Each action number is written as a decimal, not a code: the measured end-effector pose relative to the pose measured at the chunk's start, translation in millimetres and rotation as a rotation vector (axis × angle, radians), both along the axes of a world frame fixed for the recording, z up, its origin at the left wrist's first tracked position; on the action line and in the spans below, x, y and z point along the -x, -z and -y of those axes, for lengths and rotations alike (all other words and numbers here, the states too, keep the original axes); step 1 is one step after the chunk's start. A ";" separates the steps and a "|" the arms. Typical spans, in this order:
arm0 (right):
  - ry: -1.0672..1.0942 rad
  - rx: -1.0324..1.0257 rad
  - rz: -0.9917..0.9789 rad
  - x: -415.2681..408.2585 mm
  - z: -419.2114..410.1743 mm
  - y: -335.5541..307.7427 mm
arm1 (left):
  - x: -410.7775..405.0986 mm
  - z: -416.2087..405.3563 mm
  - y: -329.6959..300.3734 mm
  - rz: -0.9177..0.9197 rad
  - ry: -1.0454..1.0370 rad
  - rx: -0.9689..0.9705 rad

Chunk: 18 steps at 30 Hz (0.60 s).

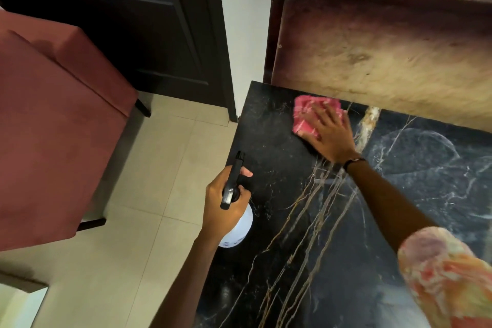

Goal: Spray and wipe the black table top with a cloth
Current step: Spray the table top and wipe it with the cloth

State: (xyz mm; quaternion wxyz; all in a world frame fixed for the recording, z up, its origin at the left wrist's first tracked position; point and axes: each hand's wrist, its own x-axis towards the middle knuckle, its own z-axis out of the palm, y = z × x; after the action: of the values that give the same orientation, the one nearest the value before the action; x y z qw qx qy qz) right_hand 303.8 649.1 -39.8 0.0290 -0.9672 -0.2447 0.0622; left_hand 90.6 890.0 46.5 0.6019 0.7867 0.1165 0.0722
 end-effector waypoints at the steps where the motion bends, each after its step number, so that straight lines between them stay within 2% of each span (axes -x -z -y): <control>1: 0.073 -0.009 -0.013 -7.7 5.5 -1.1 | -0.4 -1.1 -0.9 -0.003 0.012 0.023; 5: 0.299 -0.035 -0.090 -27.0 -29.9 -5.1 | -1.2 -2.4 -1.2 -0.026 0.032 0.044; 7: 0.256 -0.041 -0.088 -22.5 -56.1 -5.4 | 0.2 1.0 -3.9 -0.042 0.018 0.041; 10: 0.053 -0.040 -0.065 4.7 -69.6 -2.5 | 0.9 7.8 -5.2 -0.048 0.010 0.022; 14: -0.207 0.013 0.017 47.3 -11.7 4.4 | -2.7 21.1 -8.6 -0.053 -0.019 -0.024; 16: -0.208 0.027 0.029 50.1 38.6 6.2 | -5.0 27.3 -9.3 -0.054 -0.038 -0.056; 18: -0.097 0.020 0.014 37.3 88.0 4.0 | -7.1 35.1 -8.5 -0.056 -0.042 -0.082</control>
State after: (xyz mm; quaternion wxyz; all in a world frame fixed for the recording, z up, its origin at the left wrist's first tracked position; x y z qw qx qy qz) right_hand 266.6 561.2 -43.8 0.0146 -0.9548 -0.2909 0.0592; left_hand 97.7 854.9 55.0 0.5641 0.8098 0.1464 0.0675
